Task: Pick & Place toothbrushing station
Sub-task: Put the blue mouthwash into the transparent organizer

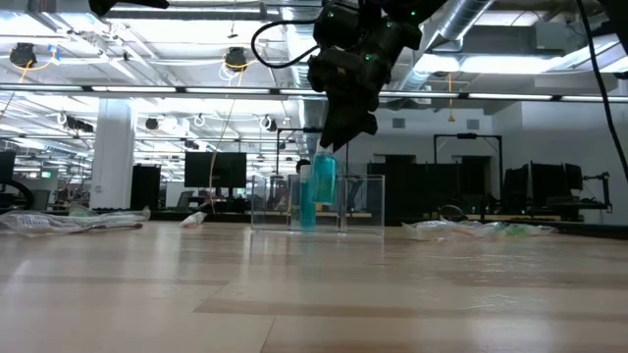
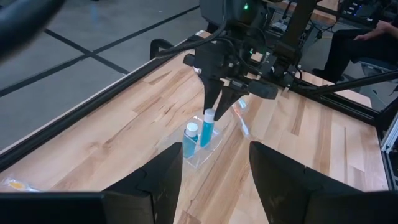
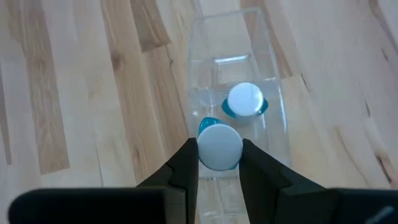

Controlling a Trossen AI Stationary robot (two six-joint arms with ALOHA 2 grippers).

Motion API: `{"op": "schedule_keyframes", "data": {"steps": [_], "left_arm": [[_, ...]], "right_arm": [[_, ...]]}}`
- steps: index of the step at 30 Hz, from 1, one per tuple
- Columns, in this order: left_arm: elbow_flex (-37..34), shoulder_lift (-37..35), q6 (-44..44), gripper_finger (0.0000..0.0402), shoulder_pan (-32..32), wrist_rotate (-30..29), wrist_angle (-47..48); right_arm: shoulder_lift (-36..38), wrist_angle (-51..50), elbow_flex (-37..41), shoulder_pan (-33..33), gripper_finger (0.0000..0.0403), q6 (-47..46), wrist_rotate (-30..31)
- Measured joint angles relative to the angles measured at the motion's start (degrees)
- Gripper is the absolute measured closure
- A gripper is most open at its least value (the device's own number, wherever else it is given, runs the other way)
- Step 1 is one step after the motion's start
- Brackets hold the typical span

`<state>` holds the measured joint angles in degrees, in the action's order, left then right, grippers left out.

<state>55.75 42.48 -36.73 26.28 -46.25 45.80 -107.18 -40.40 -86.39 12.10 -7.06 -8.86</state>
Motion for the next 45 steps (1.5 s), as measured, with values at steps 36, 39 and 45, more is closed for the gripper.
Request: {"op": "schedule_keyframes", "data": {"steps": [36, 39, 45], "left_arm": [[0.00, -0.01, 0.19, 0.0220, 0.00, -0.01, 0.02], [0.00, -0.02, 0.13, 0.0220, 0.00, -0.01, 0.02], [0.00, -0.02, 0.07, 0.0220, 0.00, -0.01, 0.02]], "right_arm": [[0.09, 6.85, 7.98, -0.09, 0.0323, -0.93, -0.09], [0.09, 7.02, 8.00, -0.09, 0.0323, -0.93, -0.07], [0.09, 7.01, 8.02, -0.09, 0.0323, -0.65, -0.22]]}}
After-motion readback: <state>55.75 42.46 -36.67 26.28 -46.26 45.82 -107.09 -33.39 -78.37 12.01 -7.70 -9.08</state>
